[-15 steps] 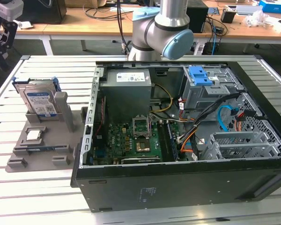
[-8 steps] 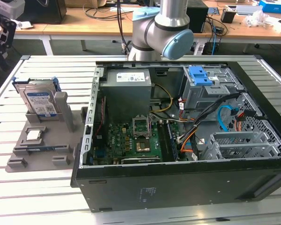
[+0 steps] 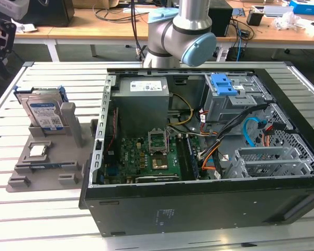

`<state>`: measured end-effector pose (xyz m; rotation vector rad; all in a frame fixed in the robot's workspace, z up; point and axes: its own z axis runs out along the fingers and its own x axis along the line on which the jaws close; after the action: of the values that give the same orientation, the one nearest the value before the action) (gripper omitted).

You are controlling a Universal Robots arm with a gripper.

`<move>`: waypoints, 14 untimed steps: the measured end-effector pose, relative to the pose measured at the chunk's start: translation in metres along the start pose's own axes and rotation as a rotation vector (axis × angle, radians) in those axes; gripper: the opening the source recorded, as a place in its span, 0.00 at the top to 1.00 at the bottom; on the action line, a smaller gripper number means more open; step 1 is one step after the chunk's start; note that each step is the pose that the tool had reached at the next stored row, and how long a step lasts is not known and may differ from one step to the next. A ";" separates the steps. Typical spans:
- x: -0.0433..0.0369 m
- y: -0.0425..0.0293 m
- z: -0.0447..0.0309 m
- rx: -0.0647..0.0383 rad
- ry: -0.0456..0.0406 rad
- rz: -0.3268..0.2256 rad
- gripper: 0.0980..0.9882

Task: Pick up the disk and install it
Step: 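Pick up the disk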

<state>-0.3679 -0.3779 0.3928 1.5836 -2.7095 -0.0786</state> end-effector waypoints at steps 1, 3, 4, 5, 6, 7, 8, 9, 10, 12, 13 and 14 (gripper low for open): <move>0.0000 0.0000 0.0000 0.000 0.0003 -0.010 0.99; 0.0000 0.0000 0.0000 -0.001 0.0015 -0.034 0.99; 0.0000 0.0000 0.0000 -0.001 0.0019 -0.043 0.99; 0.0000 0.0000 0.0000 -0.001 0.0023 -0.053 0.99; 0.0000 0.0000 0.0000 -0.001 0.0027 -0.063 0.99; 0.0000 0.0000 0.0000 -0.002 0.0032 -0.073 0.99; 0.0000 0.0000 0.0000 -0.002 0.0037 -0.086 0.99; 0.0000 0.0000 0.0000 -0.002 0.0039 -0.086 0.99; 0.0000 0.0000 0.0000 -0.002 0.0040 -0.090 0.99; 0.0000 0.0000 0.0001 -0.003 0.0052 -0.122 0.99; 0.0000 0.0000 0.0001 -0.003 0.0066 -0.150 0.99; 0.0000 0.0000 0.0002 -0.004 0.0079 -0.179 0.99</move>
<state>-0.3679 -0.3780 0.3926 1.8170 -2.5535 -0.0778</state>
